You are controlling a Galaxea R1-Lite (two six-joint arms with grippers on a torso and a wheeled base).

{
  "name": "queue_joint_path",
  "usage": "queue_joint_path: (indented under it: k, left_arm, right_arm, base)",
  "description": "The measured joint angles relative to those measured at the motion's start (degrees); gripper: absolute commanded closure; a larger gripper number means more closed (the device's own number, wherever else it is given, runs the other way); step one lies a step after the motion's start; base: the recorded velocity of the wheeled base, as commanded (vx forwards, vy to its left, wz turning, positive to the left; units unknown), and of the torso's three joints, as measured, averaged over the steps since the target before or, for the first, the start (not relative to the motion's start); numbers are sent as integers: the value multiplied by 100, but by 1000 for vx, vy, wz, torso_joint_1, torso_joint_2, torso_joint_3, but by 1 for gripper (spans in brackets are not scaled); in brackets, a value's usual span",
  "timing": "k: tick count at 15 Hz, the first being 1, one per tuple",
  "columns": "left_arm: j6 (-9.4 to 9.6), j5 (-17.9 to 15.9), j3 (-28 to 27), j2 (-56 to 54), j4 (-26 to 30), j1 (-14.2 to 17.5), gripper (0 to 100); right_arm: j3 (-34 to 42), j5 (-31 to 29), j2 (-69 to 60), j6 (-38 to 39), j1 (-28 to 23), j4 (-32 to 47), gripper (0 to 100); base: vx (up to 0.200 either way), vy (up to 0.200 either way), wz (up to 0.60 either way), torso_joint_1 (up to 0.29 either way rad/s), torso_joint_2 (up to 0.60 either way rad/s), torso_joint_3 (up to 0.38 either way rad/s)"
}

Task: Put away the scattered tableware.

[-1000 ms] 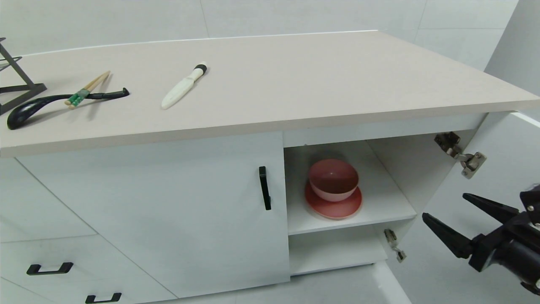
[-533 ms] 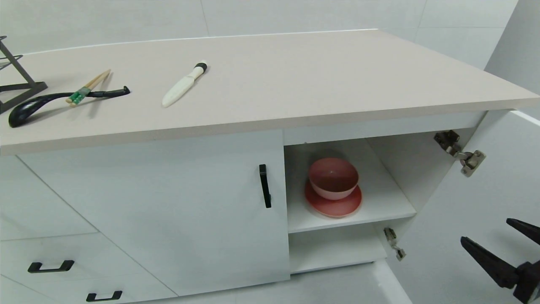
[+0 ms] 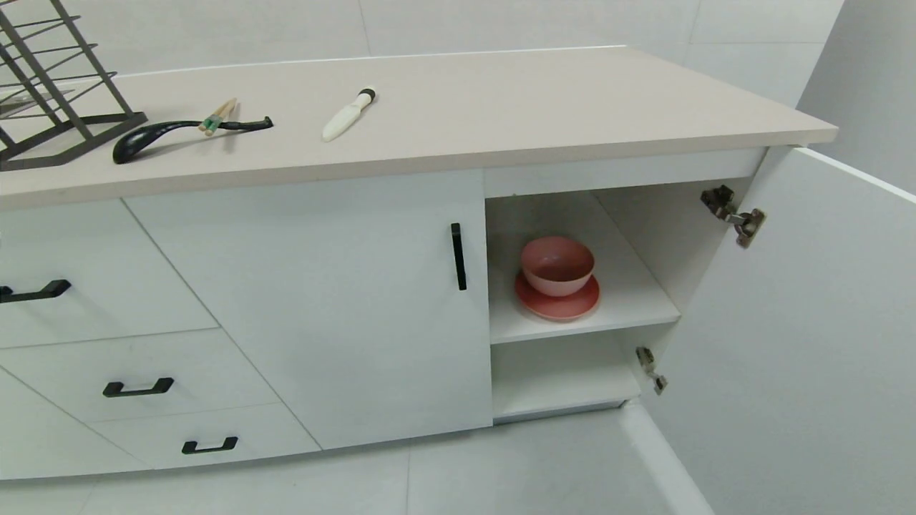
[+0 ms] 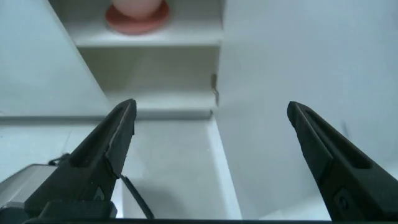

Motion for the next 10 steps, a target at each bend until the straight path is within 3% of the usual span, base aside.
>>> queue_joint_path:
  k: [3,4,10]
  left_arm:
    - [-17,0,0,0,-5,0,0]
    - [-26,0,0,0,-5,0,0]
    - [-101,20,0,0,-5,2,0]
  right_arm:
    - [13,-44,-706,-57,-201,98,0]
    - [16,-33,-803,-74,-212,98,0]
    - [107,-26,-975,216,-217,126,0]
  base:
    - [-200,0,0,1,4,2]
    - [-200,-200,0,-2,2,2]
    - [0,0,0,0,0,0]
